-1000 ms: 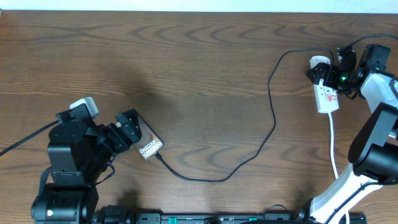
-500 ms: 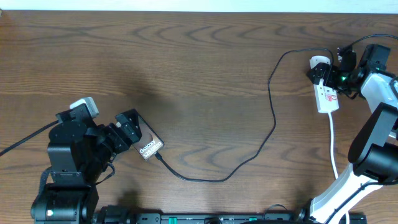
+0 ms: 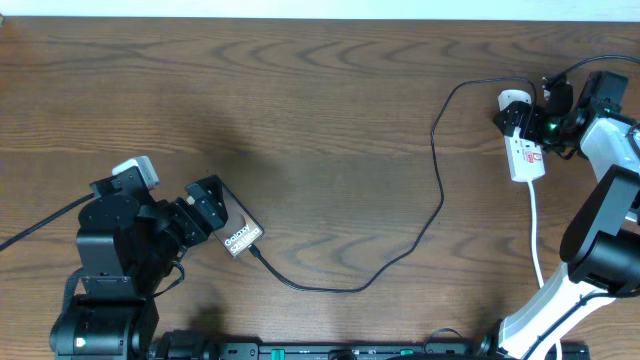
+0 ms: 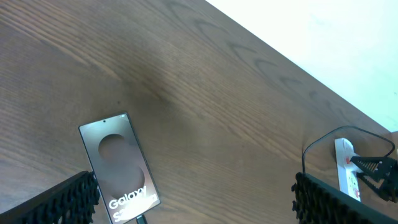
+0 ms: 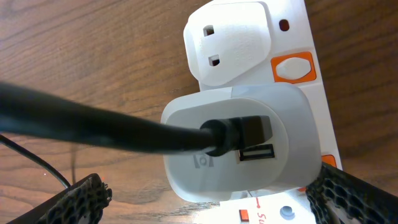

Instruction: Plug charger to phone and switch on socket

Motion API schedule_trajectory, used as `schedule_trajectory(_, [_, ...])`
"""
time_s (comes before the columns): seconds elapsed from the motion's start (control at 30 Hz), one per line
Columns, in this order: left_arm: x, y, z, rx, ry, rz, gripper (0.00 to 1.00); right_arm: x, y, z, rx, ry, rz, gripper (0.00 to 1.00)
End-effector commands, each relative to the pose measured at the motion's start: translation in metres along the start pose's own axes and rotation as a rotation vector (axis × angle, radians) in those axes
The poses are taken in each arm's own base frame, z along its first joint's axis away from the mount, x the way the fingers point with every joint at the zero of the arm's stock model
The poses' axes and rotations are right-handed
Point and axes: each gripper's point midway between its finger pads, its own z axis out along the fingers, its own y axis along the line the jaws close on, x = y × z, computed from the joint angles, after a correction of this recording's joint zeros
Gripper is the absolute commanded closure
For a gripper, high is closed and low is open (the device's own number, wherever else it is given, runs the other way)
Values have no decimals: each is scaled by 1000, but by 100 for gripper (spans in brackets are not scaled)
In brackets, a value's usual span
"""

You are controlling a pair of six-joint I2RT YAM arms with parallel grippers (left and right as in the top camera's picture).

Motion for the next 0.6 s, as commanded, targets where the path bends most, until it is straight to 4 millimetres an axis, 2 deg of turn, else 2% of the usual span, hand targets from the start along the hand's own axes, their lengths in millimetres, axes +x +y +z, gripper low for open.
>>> schedule_trajectory(0.0, [-5,-4,-4,9,-17,28,2,12,23,8,-99,43,28,1])
schedule_trajectory(0.3, [-5,-4,-4,9,-17,28,2,15,29,13,-106,54,16,1])
schedule_trajectory(0.57, [-5,-4,-4,9,-17,28,2,25,29,28,-112,88,22,1])
